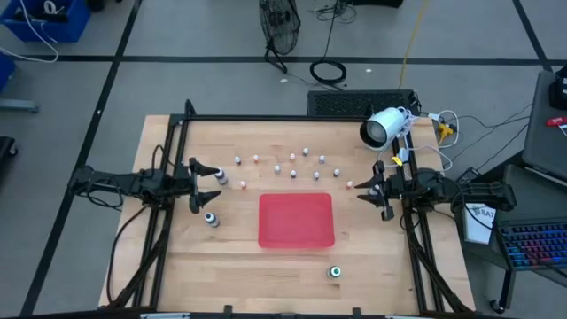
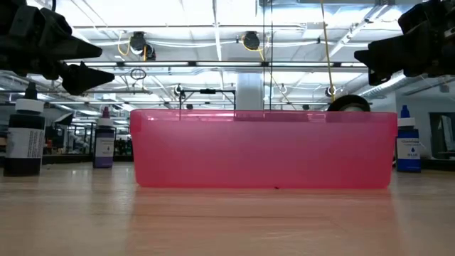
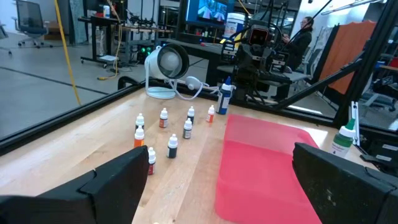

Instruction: Pick & Place food coloring

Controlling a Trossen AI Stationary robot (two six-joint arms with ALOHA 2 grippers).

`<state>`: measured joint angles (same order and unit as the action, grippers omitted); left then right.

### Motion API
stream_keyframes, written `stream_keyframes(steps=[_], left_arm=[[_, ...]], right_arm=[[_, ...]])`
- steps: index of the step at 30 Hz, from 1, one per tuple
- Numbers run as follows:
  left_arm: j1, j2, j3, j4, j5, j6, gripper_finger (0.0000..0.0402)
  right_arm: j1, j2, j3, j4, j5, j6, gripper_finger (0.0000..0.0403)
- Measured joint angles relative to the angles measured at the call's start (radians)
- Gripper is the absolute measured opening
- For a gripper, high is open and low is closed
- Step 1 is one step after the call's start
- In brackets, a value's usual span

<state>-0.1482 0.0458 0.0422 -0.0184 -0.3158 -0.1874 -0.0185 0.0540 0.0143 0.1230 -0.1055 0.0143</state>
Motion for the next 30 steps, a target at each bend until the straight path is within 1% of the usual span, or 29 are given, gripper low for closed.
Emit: stream_keyframes(steps=[18,22,27,30], left_arm=[[0.000,0.000,0.000,0.000,0.000,0.000,0.0392],[0.000,0.000,0.000,0.000,0.000,0.000,0.0392],[0.000,0.000,0.000,0.000,0.000,0.000,0.0392],[0.000,0.000,0.000,0.000,0.000,0.000,0.0392]], right_arm=[[0.000,0.000,0.000,0.000,0.001,0.000,0.0126],[0.000,0.000,0.000,0.017,0.029,-0.020,0.0126],[0.000,0.000,0.000,0.024,0.027,0.167,0.0126],[0.000,0.001,0.000,0.061,0.033,0.202,0.0126]])
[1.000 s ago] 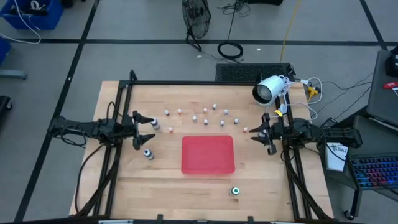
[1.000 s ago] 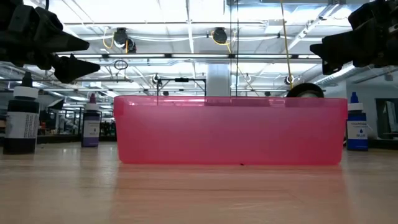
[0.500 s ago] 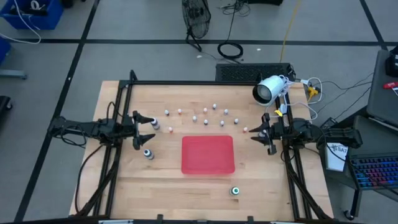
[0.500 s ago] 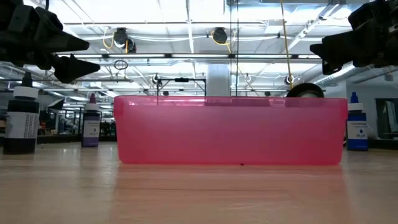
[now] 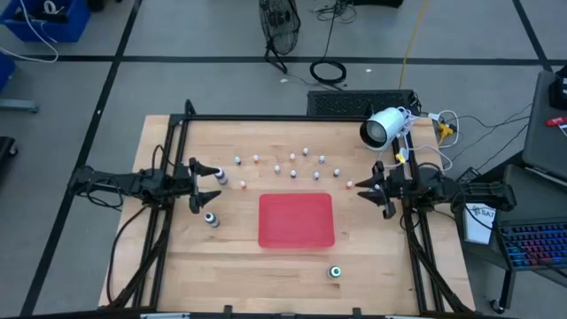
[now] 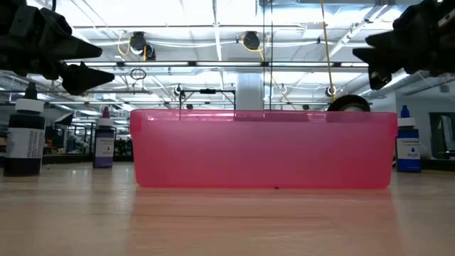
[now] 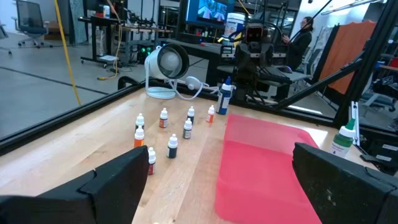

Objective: Pick & Place food coloring
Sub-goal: Put the small orange food coloring bottle into the pink bin

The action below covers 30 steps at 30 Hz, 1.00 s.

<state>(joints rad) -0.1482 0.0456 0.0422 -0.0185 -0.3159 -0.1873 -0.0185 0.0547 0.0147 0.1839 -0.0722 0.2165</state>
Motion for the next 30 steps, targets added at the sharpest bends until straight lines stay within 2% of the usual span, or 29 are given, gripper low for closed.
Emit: stream_keyframes(steps=[6,8,10,12,14,19,22,25,30], left_arm=[[0.000,0.000,0.000,0.000,0.000,0.000,0.0392],[0.000,0.000,0.000,0.002,0.000,0.000,0.0392],[0.000,0.000,0.000,-0.001,0.000,0.000,0.0392],[0.000,0.000,0.000,0.001,0.000,0.000,0.0392],[0.000,0.000,0.000,-0.001,0.000,0.000,0.0392],[0.000,0.000,0.000,-0.002,0.000,0.000,0.0392],[0.000,0.000,0.000,-0.001,0.001,0.000,0.0392],[0.000,0.000,0.000,-0.001,-0.001,0.000,0.0392],[0.000,0.000,0.000,0.000,-0.003,0.000,0.0392]], right_arm=[[0.000,0.009,0.042,0.154,0.060,0.004,0.0126],[0.000,0.043,0.114,-0.009,0.134,-0.015,0.0126],[0.003,0.124,0.241,-0.153,0.224,-0.028,0.0126],[0.003,0.240,0.375,-0.277,0.304,-0.029,0.0126],[0.003,0.407,0.500,-0.436,0.337,-0.020,0.0126],[-0.028,0.883,0.887,-0.868,0.336,-0.020,0.0146],[-0.061,1.159,1.061,-1.119,0.336,-0.023,0.0172],[-0.087,1.338,1.155,-1.265,0.334,-0.041,0.0201],[-0.111,1.467,1.165,-1.283,0.332,-0.066,0.0244]])
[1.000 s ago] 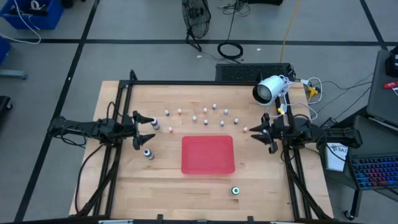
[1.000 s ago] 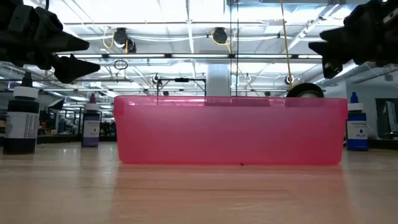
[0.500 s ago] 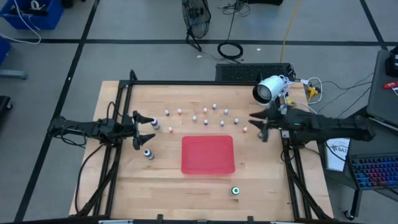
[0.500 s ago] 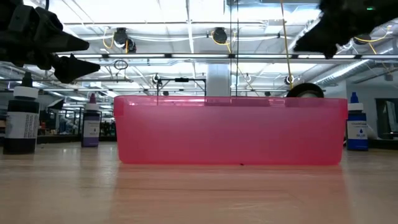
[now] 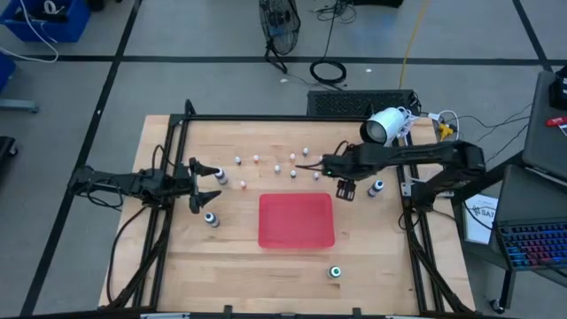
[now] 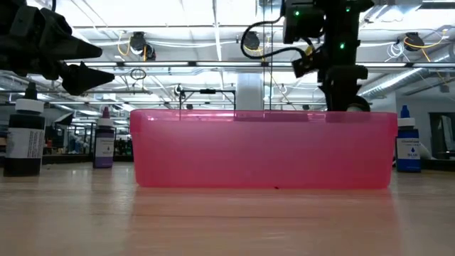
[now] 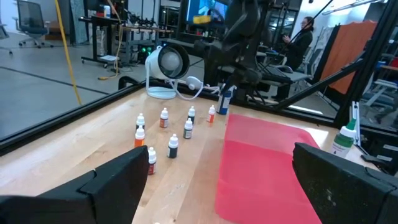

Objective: Pick & Place food coloring
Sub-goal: Put the small orange food coloring bottle into the pink bin

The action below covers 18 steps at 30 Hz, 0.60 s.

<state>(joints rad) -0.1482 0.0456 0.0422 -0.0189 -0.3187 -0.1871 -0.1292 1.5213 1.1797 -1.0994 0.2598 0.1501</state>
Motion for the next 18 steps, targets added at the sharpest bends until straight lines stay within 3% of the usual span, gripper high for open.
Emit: stream_keyframes(steps=[18], left_arm=[[0.000,0.000,0.000,0.000,0.000,0.000,0.0392]], right_arm=[[-0.048,0.005,-0.245,0.251,-0.079,0.077,0.0252]])
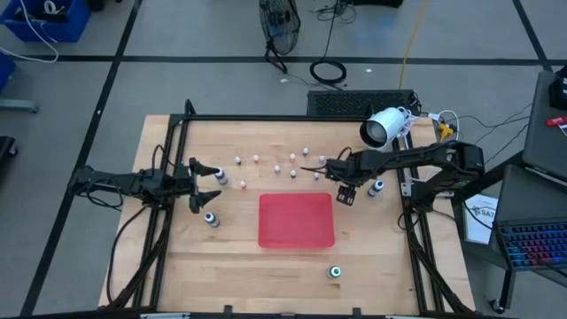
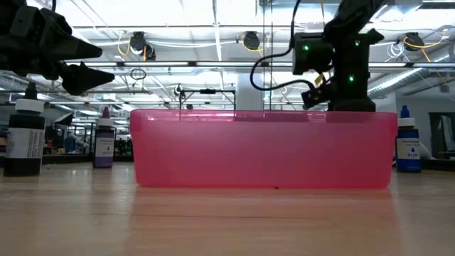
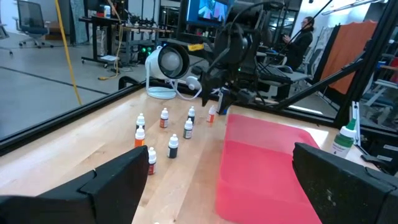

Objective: Pick & Place food coloring
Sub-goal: Put the small orange food coloring bottle into the pink bin

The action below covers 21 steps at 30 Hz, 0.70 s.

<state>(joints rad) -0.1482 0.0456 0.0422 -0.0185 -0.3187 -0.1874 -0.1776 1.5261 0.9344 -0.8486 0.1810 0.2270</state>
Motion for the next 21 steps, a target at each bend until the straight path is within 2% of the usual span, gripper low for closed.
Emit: stream_keyframes(steps=[9,21], left_arm=[[0.000,0.000,0.000,0.000,0.001,0.000,0.0392],[0.000,0.000,0.000,0.000,0.003,0.000,0.0392]], right_arm=[[-0.032,0.000,-0.076,0.045,0.000,0.023,0.0251],[-0.035,0.000,-0.086,0.094,-0.001,0.017,0.0251]])
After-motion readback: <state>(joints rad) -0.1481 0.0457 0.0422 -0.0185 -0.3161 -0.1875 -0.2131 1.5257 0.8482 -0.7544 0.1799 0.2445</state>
